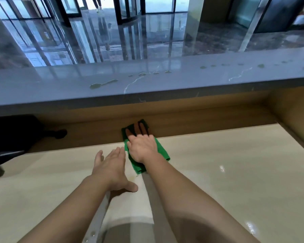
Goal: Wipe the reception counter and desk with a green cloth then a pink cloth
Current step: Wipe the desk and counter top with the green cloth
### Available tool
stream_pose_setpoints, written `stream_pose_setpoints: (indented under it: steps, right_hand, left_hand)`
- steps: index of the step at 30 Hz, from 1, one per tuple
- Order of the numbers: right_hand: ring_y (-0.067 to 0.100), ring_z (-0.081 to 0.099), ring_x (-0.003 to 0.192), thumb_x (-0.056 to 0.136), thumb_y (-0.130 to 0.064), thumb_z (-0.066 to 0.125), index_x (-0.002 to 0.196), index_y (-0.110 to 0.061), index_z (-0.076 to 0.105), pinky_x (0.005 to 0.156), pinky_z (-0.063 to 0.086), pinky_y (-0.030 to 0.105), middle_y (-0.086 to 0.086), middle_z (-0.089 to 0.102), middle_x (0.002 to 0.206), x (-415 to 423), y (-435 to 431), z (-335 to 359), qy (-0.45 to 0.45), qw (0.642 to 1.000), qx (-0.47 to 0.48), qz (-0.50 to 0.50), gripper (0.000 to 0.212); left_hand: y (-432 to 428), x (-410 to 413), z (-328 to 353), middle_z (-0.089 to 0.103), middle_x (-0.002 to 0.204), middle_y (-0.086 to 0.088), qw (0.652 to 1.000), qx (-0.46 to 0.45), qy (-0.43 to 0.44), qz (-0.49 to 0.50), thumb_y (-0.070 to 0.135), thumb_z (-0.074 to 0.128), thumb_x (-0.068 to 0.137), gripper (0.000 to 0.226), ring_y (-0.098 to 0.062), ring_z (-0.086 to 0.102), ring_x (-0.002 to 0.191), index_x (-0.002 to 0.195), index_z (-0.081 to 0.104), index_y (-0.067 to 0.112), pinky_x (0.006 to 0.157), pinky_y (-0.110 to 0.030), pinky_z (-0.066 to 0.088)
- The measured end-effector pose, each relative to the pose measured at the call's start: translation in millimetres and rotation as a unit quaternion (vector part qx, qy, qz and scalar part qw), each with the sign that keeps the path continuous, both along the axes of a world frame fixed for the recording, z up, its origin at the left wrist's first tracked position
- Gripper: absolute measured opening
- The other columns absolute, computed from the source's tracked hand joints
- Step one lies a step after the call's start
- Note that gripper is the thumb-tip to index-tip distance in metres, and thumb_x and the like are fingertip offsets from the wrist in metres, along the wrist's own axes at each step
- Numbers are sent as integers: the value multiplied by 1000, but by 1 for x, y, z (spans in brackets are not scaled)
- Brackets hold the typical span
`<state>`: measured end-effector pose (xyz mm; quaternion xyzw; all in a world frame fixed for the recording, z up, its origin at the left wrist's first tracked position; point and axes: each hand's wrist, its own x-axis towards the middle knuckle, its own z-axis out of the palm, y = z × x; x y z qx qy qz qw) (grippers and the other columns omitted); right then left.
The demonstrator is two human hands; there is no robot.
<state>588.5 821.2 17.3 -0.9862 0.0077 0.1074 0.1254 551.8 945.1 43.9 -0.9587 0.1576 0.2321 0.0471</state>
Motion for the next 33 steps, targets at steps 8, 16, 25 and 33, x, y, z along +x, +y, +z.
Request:
stream_pose_setpoints:
  steps: [8,16,25,33]
  right_hand:
    - [20,3,151,103,-44,28,153,-35,22,120,12,39,3,5,164,20,-67,-21,-34,999,0,-39,52]
    - [24,-4,151,104,-42,25,156,-30,10,121,0,36,8,-4,164,5,-196,-22,-16,964,-43,-262,56]
    - [28,-3,150,102,-39,32,156,-28,13,119,2,43,10,-4,164,30,-88,-25,-46,979,-38,-194,58]
    - [17,-6,150,103,-43,26,154,-38,16,119,0,36,-2,-5,164,30,3,-25,-58,997,-2,53,52]
  left_hand:
    - [-2,4,-2,-1,162,-1,999,28,15,-5,77,68,58,132,-15,1,149,154,2,16,117,-45,-10]
    - [-2,7,-4,-2,162,-1,1000,25,16,-1,77,69,57,133,-14,-3,148,154,1,15,117,-45,-12]
    - [1,5,-7,-3,162,-1,1000,5,17,-4,76,69,59,131,-13,-5,148,153,0,16,116,-46,-14]
    - [-1,6,-6,5,162,0,1000,18,11,-7,76,69,58,129,-15,2,149,153,6,17,116,-48,-14]
